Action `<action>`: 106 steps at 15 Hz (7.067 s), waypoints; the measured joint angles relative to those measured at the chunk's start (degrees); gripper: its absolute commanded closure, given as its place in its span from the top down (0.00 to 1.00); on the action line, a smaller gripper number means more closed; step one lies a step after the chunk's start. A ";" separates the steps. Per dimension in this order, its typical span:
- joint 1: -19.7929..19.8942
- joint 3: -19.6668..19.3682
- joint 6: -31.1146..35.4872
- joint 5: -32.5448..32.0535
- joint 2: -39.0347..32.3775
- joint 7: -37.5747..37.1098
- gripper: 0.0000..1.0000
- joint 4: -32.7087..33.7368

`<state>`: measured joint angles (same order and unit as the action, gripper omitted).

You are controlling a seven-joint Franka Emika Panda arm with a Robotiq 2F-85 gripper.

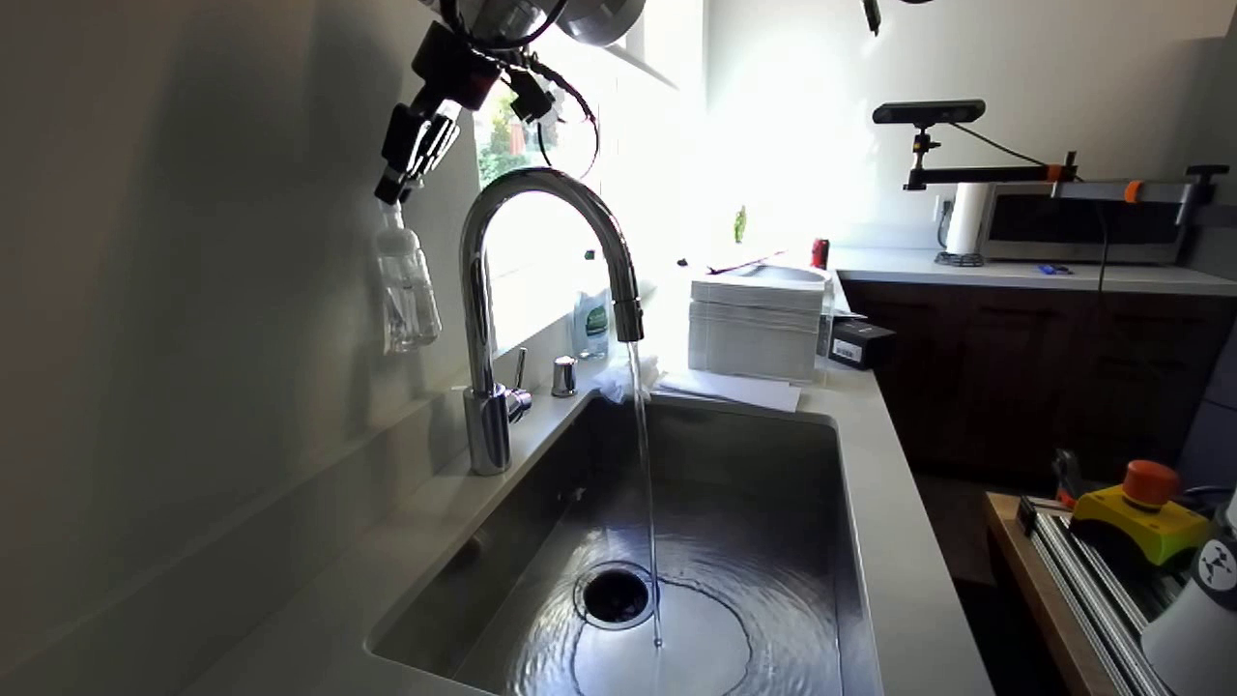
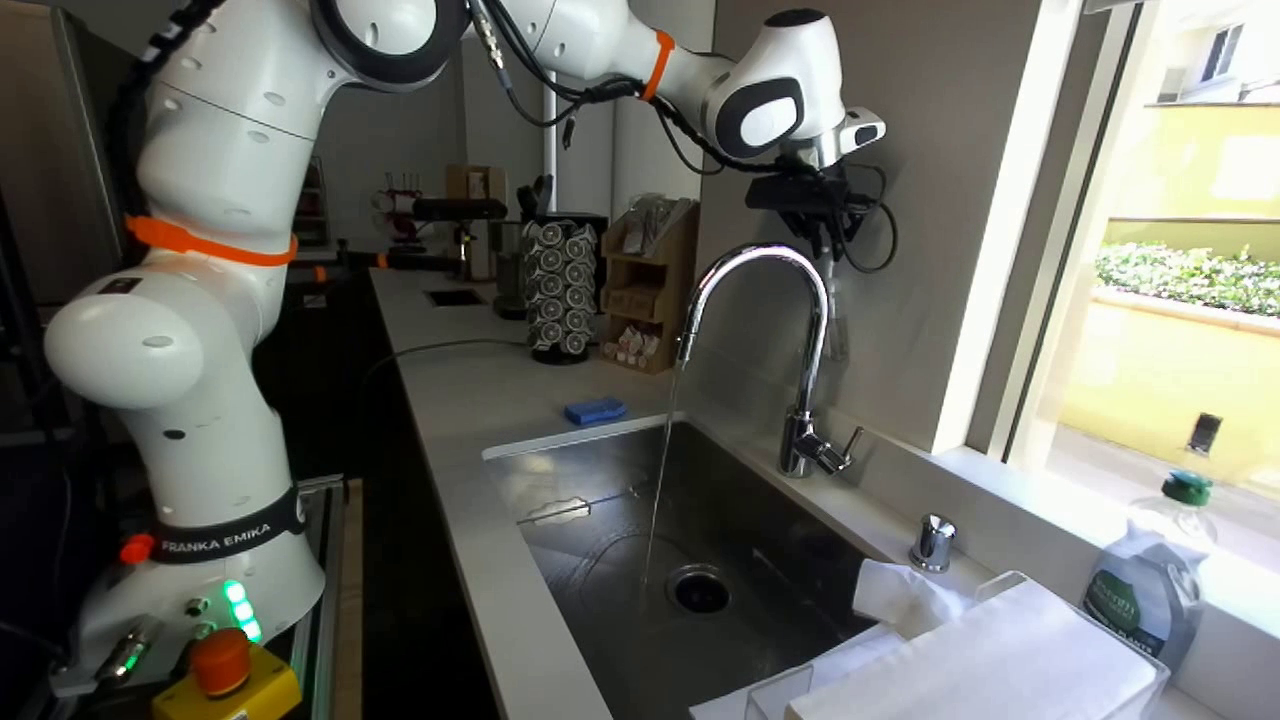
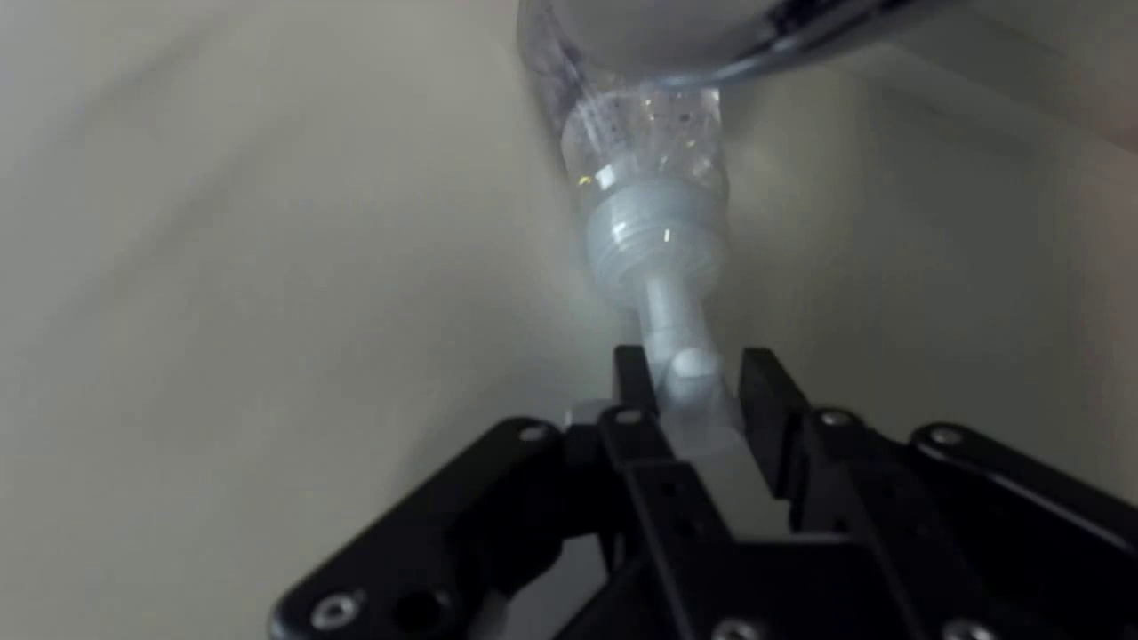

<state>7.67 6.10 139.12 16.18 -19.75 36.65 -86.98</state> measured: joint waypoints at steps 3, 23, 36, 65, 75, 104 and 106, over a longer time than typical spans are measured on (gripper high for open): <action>-1.82 0.09 -0.32 -1.42 0.36 -2.01 0.07 -0.38; -13.16 -0.74 -2.29 -20.70 4.91 -32.15 0.07 -7.79; -17.29 -0.58 -2.73 -21.72 3.78 -42.03 0.07 -7.88; -6.50 8.83 14.40 -4.39 -5.82 -12.06 0.07 -14.20; -4.90 10.64 17.37 -4.38 -6.27 -9.48 0.82 -15.83; -14.67 3.11 10.94 -11.68 9.51 -41.34 1.00 -17.86; -15.30 2.16 6.21 -14.47 12.11 -45.71 1.00 -17.19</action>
<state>-7.62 8.26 145.33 1.71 -7.64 -9.06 -104.17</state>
